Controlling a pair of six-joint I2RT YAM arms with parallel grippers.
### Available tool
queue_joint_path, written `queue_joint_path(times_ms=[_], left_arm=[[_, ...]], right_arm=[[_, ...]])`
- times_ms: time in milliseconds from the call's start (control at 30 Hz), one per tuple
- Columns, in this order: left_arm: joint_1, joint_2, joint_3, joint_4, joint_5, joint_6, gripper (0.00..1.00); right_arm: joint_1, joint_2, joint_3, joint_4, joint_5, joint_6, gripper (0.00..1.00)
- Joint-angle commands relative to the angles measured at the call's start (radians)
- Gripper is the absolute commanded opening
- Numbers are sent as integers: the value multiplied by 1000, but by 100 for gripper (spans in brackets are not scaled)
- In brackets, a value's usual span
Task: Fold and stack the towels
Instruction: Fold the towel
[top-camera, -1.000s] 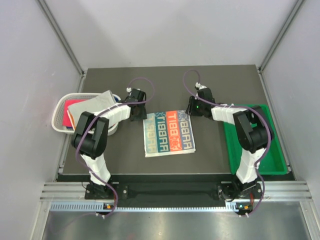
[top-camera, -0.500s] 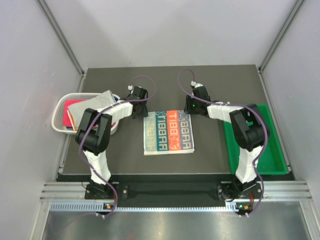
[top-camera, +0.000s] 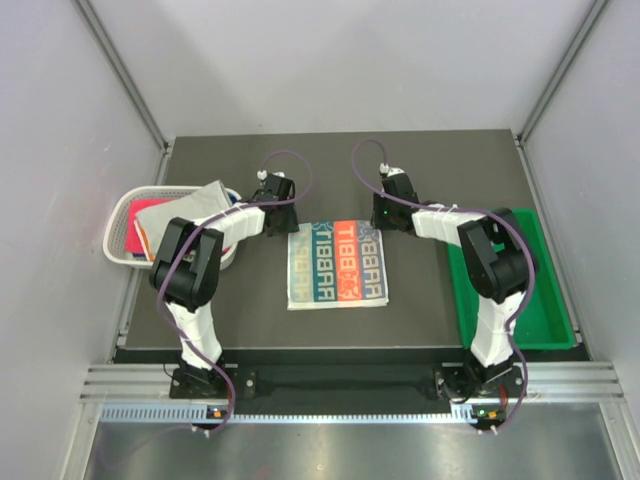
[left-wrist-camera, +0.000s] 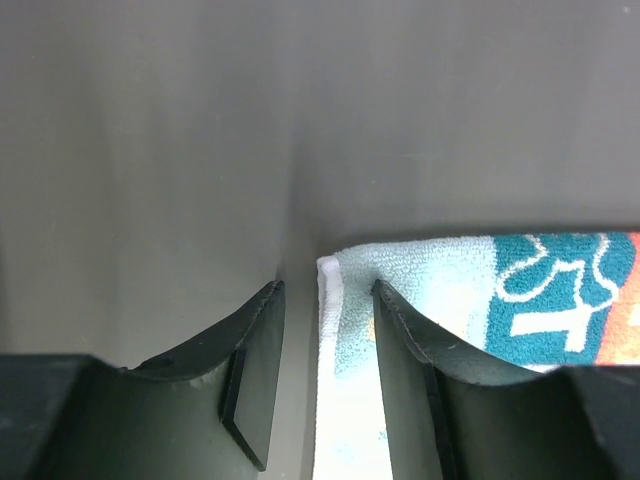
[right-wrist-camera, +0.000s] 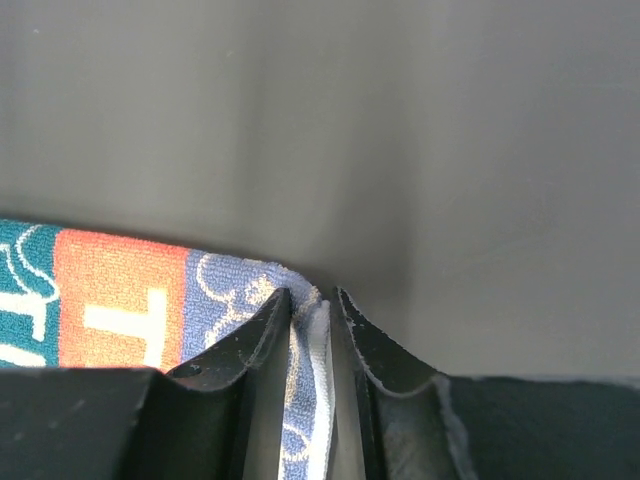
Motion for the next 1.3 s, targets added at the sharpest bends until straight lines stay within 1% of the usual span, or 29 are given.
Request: queue_joint_path(times_ms=[0,133,233,367,533,833,933,967,1067,1100,1200,1267], left_arm=[[3,-53,-14,80,21,7,46],[3,-11,21,45,1,7,46],[3,12,22,29,-14,4,45],[3,24,8,51,-7,0,43],[3,15,-32,125,16,-11,42],[6,58,-5,114,-20,-4,37],[9,72,-3,128,-5,1,31],[7,73,-5,138,1,0,26],[7,68,-20,172,27,0,18],[7,67,-23,174,33,-4,10],[7,64,-29,184,55,-13,0],[7,56,-38,201,53,-16,0]], right_arm=[[11,25,31,-69,15,-20,22],[11,25,37,-70,15,-20,18],[11,20,38,-75,14,-22,17],[11,18,44,-81,17,-26,17],[11,25,50,-81,9,-29,15],[11,31,60,-83,8,-32,13],[11,31,60,-84,6,-39,12],[13,29,58,-81,5,-37,12],[11,23,52,-77,-2,-40,11],[11,23,49,-77,-3,-42,10],[11,17,41,-74,-3,-42,8],[8,14,40,-67,3,-42,6]])
